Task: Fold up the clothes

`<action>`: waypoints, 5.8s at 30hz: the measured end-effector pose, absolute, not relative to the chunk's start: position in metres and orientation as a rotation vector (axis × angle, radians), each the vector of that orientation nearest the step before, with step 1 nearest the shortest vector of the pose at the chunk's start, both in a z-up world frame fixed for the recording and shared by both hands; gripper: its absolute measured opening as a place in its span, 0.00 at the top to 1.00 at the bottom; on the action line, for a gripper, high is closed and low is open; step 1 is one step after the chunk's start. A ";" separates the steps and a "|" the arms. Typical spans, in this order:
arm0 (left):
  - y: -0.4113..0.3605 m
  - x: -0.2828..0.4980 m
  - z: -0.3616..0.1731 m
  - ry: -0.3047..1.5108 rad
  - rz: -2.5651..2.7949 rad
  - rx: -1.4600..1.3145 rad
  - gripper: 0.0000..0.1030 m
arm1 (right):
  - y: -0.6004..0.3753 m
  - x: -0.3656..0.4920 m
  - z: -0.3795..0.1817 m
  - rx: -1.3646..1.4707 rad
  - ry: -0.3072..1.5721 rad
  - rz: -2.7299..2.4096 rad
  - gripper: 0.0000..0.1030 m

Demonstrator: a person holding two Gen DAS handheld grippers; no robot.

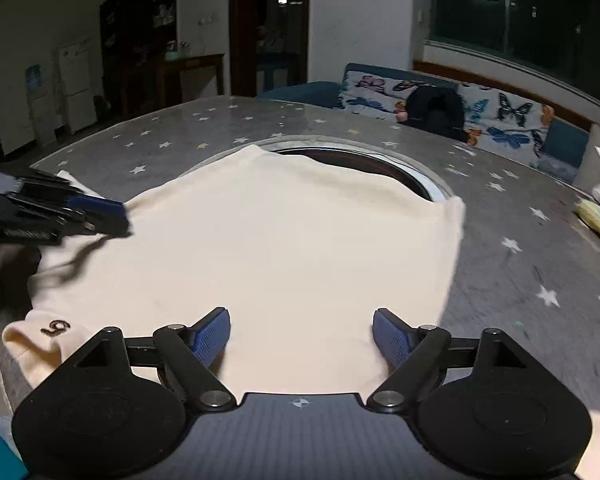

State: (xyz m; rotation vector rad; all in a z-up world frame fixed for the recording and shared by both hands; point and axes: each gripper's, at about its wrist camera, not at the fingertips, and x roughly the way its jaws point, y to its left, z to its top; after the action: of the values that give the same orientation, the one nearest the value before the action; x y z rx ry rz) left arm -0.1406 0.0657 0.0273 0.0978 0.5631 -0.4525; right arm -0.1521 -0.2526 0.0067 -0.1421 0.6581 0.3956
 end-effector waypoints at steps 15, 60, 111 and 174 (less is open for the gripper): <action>0.187 -0.136 0.024 0.656 -0.011 0.024 0.81 | -0.254 -0.164 0.000 -0.164 0.651 0.399 0.00; 0.093 -0.206 0.032 0.521 -0.513 0.249 0.84 | -0.186 -0.201 0.021 -0.307 0.563 0.550 0.00; -0.051 -0.193 0.051 0.477 -0.966 0.275 0.60 | -0.376 -0.231 0.034 0.127 0.627 0.066 0.00; -0.001 -0.204 0.041 0.521 -0.798 0.192 0.28 | -0.335 -0.196 0.120 0.289 0.449 0.201 0.90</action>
State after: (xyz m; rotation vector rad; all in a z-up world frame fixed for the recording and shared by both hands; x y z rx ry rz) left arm -0.2038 -0.0005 0.0415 0.1919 0.5212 -0.7980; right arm -0.1960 -0.3347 0.1199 0.2892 0.4495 0.2012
